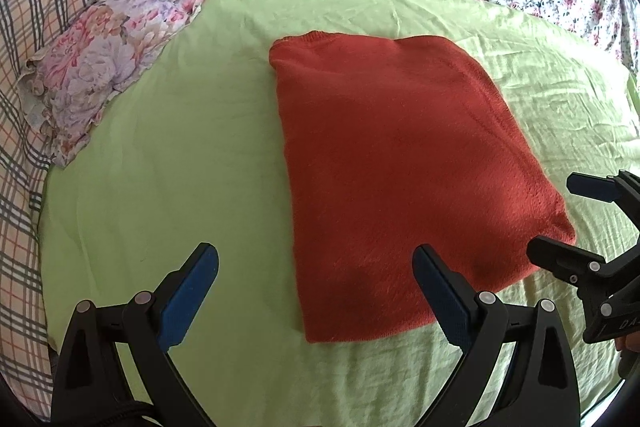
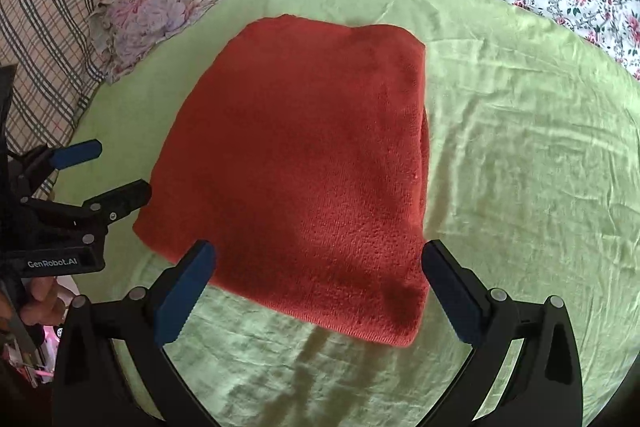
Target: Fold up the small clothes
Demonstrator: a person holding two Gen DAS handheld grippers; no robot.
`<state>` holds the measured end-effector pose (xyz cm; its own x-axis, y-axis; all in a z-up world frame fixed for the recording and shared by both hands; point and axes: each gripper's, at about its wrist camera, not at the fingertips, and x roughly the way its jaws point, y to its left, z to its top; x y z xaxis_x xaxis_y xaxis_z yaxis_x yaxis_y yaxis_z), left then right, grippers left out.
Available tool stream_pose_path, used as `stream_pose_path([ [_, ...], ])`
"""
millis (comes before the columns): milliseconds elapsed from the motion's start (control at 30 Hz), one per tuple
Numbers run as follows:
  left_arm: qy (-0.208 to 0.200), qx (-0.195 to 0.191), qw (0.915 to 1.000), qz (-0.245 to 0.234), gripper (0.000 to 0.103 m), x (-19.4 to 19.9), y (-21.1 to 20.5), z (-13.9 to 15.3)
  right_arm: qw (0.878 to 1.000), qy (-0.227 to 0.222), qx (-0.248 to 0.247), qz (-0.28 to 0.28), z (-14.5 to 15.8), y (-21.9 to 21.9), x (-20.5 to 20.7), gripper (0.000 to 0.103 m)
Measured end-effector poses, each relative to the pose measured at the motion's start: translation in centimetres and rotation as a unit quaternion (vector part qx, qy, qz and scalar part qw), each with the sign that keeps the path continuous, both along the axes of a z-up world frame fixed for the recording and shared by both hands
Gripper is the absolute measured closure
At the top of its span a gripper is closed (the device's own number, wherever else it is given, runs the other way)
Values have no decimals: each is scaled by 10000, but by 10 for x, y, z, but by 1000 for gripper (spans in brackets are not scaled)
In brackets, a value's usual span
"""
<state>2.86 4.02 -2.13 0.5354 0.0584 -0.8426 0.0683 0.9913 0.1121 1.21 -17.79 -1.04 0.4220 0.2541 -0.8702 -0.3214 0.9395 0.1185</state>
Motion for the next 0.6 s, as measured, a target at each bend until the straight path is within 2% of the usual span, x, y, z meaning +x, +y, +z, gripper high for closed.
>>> stream_pose_path([
  [600,61,-184,9998,75,5,10,5,-4,9999,-27,143,87,-4,4,15,0],
])
